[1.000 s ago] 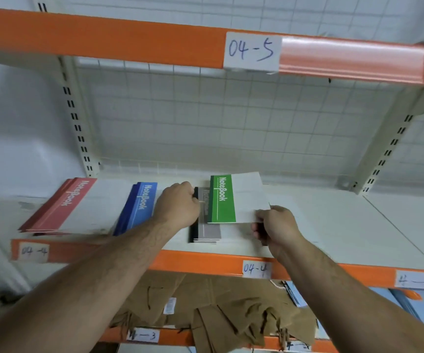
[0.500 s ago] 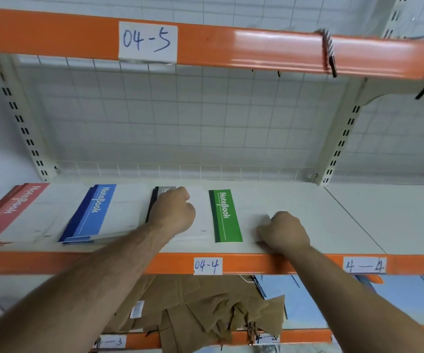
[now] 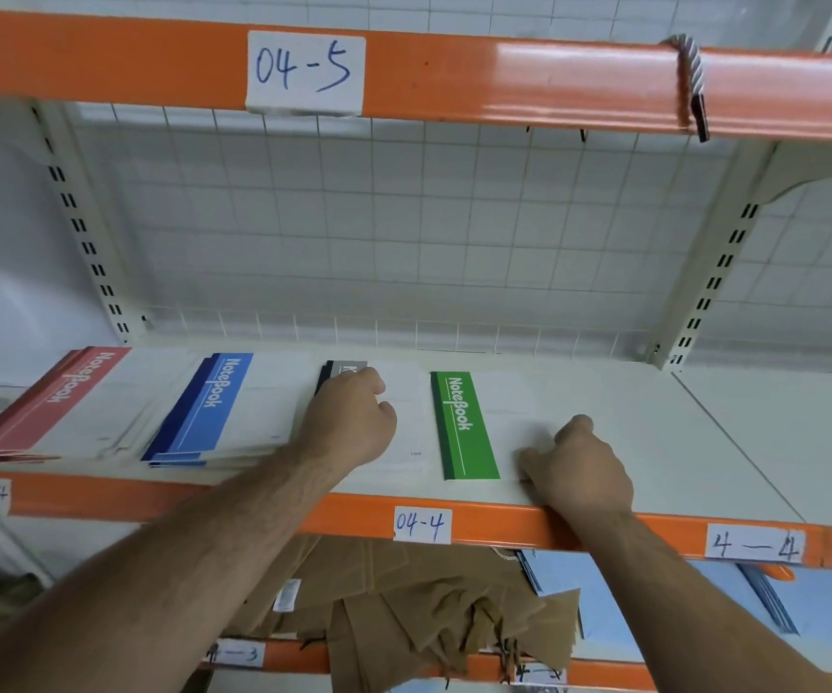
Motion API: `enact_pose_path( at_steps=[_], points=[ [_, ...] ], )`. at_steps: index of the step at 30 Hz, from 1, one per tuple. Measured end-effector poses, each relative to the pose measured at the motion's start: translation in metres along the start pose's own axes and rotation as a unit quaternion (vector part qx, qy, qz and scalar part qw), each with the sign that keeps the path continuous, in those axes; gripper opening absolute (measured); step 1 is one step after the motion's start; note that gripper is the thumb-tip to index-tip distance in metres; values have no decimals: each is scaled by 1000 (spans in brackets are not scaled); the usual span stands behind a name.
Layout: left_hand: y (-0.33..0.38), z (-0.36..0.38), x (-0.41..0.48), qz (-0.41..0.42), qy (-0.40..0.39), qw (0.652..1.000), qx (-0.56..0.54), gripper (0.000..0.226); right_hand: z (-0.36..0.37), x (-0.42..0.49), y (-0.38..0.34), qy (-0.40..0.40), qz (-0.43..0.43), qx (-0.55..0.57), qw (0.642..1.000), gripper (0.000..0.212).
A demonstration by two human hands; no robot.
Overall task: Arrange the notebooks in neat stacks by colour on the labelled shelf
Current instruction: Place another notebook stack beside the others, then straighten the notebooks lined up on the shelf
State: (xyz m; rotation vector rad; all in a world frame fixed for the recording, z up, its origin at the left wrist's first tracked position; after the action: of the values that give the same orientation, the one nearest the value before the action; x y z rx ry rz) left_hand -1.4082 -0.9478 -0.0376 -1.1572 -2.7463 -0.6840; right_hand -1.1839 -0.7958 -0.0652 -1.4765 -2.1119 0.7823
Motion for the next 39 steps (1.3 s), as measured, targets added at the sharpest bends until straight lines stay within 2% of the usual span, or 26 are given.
enact_pose_path(
  at_steps=[5,14,19,24,31,39],
  points=[
    [7,0,-8,26,-9,999,17,31,1,1,2,3,-4,-14,1000,22],
    [15,-10,-27,108,-46,992,39,40,-6,-12,-3,24,6,25,999,16],
    [25,-19,-41,186,-88,976,74,52,-20,-41,-14,60,-21,-35,997,47],
    [40,-22,-64,265,-104,956,72,59,-34,-103,-18,67,-37,-132,988,61],
    [84,-1,-125,382,-136,912,59,59,-60,-196,36,72,60,-178,980,70],
    [170,36,-185,481,-193,852,77,68,-123,-254,123,25,191,-233,953,78]
  ],
)
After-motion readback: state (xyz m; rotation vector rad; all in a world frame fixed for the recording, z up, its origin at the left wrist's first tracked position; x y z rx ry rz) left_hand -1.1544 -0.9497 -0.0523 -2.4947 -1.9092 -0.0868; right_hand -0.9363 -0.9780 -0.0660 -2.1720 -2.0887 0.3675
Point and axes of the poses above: each hand's wrist, its own x-axis towards the middle knuckle, its own z-axis out of the palm, y = z × x, the point moved 4 cm from there along x, towards the middle knuckle, and after that the axes turned 10 degrees about x, right-handed, at the moved point
